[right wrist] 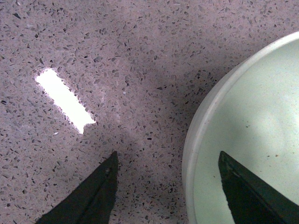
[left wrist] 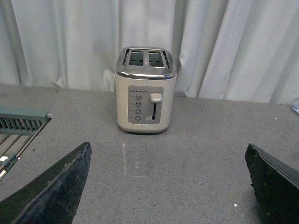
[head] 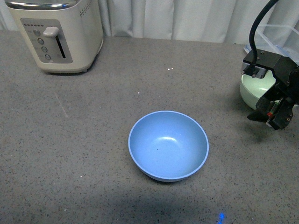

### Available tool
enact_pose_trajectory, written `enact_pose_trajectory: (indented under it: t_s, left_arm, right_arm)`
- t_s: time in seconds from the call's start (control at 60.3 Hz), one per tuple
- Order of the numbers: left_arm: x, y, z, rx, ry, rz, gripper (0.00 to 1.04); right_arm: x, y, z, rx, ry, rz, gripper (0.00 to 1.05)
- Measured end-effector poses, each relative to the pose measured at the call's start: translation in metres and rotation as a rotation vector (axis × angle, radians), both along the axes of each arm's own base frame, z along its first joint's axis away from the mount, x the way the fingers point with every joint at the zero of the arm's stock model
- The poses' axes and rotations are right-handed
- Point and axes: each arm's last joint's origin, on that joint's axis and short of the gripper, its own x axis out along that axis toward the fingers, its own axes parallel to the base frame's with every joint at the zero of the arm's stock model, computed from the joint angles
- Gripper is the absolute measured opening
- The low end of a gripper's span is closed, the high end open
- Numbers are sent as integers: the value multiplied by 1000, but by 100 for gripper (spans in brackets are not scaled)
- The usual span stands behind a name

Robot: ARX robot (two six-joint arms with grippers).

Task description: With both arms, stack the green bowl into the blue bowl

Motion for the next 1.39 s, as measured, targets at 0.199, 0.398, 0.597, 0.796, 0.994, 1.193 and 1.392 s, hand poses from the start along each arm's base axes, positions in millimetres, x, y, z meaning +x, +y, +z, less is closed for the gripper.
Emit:
enact_pose_trajectory:
  t_s: [0.199, 0.398, 0.597, 0.796, 0.994, 1.193, 1.392]
  left_arm:
    - [0, 0, 0, 0, 0, 0, 98]
    - [0, 0, 0, 0, 0, 0, 98]
    - [0, 0, 0, 0, 0, 0, 98]
    - [0, 0, 0, 0, 0, 0, 98]
    - [0, 0, 0, 0, 0, 0, 98]
    - [0, 0, 0, 0, 0, 0, 98]
    - [0, 0, 0, 0, 0, 0, 98]
  right_arm:
    - [2, -1, 1, -23, -25, -11, 14]
    - [1, -1, 5, -31, -29, 7, 2]
    - [-16, 18, 50, -11, -99, 165, 2]
    - [-61, 59, 101, -12, -168, 458, 2]
    - [-100, 98, 112, 1, -165, 689, 2]
    - [-123, 124, 98, -1, -122, 790, 2]
    - [-130, 145, 87, 13, -101, 823, 2]
